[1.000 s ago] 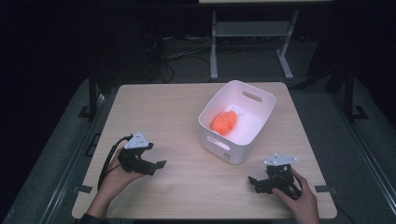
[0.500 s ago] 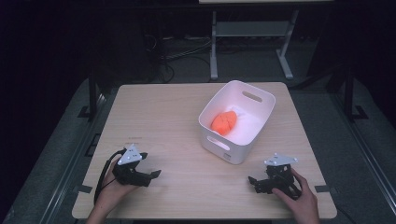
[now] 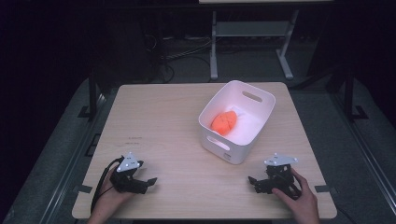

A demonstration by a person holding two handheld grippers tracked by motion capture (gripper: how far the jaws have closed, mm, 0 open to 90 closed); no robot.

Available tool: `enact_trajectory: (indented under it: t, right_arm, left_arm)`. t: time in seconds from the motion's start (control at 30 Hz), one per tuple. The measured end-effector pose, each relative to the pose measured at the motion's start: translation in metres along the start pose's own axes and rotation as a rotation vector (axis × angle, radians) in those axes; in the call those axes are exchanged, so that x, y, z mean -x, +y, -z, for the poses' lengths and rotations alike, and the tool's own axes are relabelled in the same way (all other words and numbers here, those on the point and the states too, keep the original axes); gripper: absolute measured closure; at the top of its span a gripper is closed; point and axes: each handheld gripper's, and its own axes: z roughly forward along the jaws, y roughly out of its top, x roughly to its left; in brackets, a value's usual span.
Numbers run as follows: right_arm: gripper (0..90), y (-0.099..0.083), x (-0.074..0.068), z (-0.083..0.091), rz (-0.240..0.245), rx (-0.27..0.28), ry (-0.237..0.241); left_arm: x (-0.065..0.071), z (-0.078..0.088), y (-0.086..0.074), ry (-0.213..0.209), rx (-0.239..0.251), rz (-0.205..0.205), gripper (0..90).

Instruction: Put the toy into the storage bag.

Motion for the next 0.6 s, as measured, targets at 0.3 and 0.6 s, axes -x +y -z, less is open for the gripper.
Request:
enact_trajectory:
  t: [0.3,0.6]
  right_arm:
    - [0.0,0.0,0.0,0.0,0.0,0.0,0.0]
    - [0.0,-0.0001,0.0,0.0,0.0,0.0,0.0]
  left_arm:
    - [0.0,-0.0035,-0.0064,0.007,0.003,-0.007,12.7]
    - [0.0001,-0.0036,-0.0067,0.009,0.004,-0.011,12.7]
